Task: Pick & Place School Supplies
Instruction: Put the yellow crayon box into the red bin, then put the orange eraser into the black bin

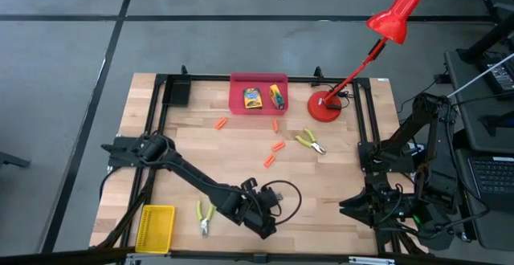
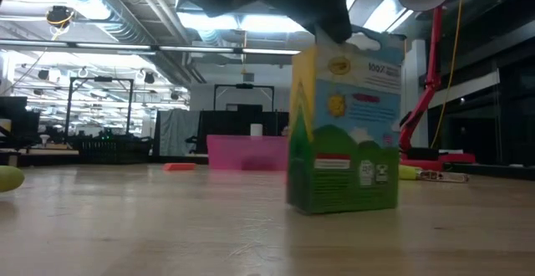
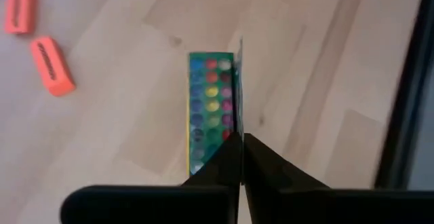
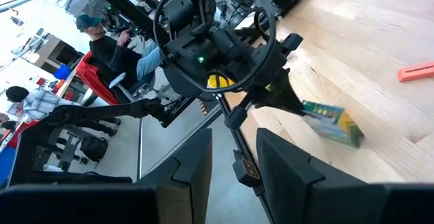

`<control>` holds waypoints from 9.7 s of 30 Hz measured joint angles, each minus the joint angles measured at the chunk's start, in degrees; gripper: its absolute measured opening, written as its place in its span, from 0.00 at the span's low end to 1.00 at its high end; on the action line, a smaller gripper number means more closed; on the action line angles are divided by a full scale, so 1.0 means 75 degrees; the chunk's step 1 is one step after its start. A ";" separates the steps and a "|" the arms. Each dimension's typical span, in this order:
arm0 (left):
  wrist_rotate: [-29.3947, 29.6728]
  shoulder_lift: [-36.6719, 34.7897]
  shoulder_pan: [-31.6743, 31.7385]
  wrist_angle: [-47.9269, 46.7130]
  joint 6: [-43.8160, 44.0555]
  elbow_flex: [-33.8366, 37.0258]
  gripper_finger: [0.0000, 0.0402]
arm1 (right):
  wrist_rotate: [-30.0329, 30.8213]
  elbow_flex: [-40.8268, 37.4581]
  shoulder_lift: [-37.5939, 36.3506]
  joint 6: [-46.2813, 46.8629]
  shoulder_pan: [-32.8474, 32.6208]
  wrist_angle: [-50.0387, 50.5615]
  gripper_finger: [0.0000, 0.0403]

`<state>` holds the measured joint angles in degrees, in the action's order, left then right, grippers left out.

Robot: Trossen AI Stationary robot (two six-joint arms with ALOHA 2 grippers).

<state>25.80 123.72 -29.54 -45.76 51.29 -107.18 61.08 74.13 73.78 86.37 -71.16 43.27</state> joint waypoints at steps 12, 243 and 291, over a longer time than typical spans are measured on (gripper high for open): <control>0.1500 -0.0941 0.0858 -0.0994 -0.0639 -0.0079 0.01 | 0.0563 0.0000 -0.0006 -0.0145 0.0000 -0.0003 0.30; -0.2368 -0.0812 0.4915 0.3627 0.2600 0.3125 0.44 | 0.3383 0.0003 -0.0035 -0.3387 0.0759 -0.3362 0.30; -0.2428 0.0052 0.5552 0.3262 0.3281 0.2602 0.22 | 0.3112 0.0003 -0.0035 -0.3781 0.0663 -0.3500 0.30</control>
<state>7.60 124.11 12.10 -21.29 75.90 -87.66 84.42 74.15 73.52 58.01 -66.19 17.01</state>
